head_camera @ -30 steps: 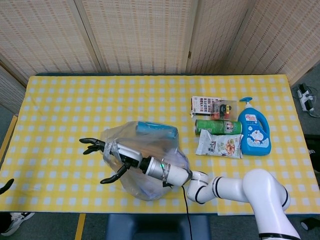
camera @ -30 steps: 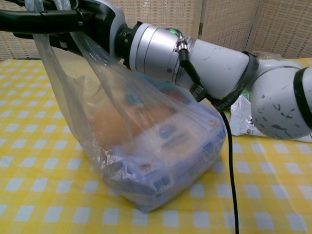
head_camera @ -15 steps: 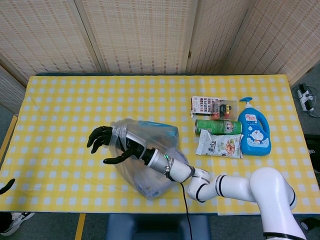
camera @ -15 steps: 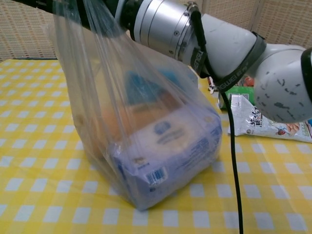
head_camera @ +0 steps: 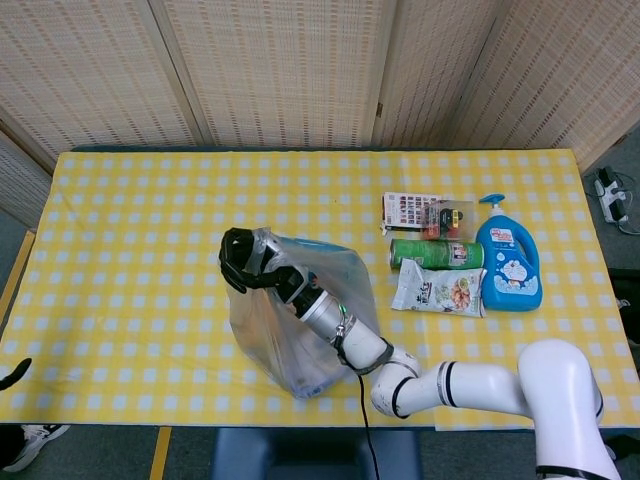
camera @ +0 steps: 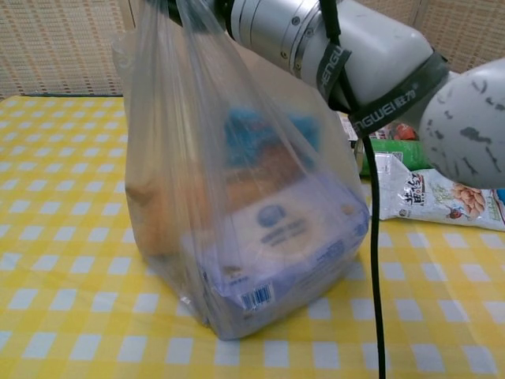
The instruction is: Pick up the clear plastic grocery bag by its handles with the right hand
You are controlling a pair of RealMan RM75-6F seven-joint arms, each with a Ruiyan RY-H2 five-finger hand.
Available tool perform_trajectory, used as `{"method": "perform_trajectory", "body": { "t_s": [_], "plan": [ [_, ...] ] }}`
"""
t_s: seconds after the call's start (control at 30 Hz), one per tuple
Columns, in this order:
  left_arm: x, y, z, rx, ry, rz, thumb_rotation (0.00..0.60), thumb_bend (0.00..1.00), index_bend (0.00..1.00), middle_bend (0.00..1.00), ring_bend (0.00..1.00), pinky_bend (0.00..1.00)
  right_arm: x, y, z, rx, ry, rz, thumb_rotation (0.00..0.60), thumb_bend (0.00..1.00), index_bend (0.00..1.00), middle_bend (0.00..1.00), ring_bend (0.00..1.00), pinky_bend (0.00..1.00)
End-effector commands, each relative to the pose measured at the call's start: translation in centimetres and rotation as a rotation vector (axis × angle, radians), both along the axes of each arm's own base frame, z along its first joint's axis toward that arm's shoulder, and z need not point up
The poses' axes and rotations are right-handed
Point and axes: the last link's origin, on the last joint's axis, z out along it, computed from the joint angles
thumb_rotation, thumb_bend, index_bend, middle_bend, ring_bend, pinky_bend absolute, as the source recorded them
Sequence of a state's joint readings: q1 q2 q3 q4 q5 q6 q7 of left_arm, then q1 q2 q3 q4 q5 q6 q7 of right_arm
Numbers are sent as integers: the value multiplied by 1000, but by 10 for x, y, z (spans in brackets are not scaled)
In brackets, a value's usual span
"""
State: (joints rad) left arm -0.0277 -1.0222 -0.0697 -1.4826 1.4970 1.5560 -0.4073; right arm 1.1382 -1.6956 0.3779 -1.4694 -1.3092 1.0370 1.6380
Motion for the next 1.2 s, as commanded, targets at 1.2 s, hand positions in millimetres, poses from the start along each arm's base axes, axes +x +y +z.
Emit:
{"method": "perform_trajectory", "body": {
  "t_s": [1.2],
  "plan": [
    [7, 2, -10, -31, 14, -19, 600, 250, 0, 5, 80, 62, 98, 57, 173, -138, -106, 67, 600, 518, 691, 809, 868, 825]
  ]
}}
